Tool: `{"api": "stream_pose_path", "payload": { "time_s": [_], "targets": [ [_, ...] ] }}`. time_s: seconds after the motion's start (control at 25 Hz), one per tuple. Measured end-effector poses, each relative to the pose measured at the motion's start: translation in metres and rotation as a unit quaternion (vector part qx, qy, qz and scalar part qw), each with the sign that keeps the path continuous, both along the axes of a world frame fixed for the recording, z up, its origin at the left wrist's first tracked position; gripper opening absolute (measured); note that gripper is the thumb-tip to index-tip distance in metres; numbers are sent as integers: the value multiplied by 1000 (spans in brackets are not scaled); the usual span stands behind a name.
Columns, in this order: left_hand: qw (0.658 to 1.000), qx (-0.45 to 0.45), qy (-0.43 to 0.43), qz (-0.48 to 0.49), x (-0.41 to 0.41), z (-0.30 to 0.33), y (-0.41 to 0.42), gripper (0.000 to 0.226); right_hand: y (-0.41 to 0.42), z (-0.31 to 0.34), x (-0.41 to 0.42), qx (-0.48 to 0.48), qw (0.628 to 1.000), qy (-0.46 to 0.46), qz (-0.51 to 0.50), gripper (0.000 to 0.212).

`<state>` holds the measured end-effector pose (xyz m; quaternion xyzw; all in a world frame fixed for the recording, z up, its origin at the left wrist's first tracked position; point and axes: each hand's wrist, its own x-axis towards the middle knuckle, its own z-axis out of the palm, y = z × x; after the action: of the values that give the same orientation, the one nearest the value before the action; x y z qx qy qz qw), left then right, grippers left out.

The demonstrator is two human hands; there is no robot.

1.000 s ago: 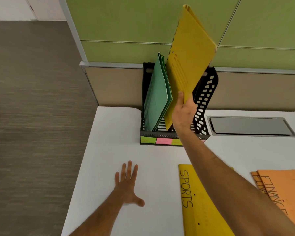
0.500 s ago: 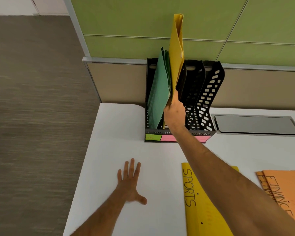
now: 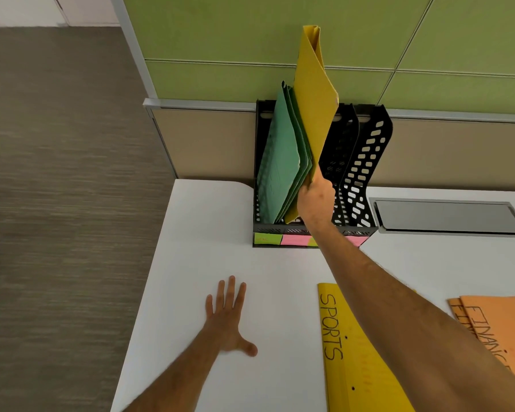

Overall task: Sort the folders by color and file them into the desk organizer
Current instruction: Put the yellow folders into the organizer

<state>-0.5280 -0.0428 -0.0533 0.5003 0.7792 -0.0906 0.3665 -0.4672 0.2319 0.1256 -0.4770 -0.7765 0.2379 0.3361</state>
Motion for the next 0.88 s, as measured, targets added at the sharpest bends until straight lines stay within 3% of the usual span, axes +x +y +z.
{"api": "stream_pose_path", "payload": {
  "time_s": [0.24,0.4,0.52,0.6,0.76,0.88],
  "targets": [
    [1000,-2,2,2,-1,-1,0,159,5,1,-2,23,999,-28,15,53],
    [1000,1,1,1,0,-3,0,159,-1,-29,-4,-79,992,-26,90,63],
    [1000,-2,1,3,-1,-4,1,160,-2,-65,5,-129,967,-180,123,43],
    [1000,4,4,1,-1,-5,1,160,1,-75,5,-112,961,-225,117,33],
    [1000,5,5,-2,-1,-7,0,160,0,-76,7,-140,967,-157,141,37],
    [1000,3,12,1,-1,-7,0,157,-30,-82,37,-158,970,-81,165,53]
  ]
}}
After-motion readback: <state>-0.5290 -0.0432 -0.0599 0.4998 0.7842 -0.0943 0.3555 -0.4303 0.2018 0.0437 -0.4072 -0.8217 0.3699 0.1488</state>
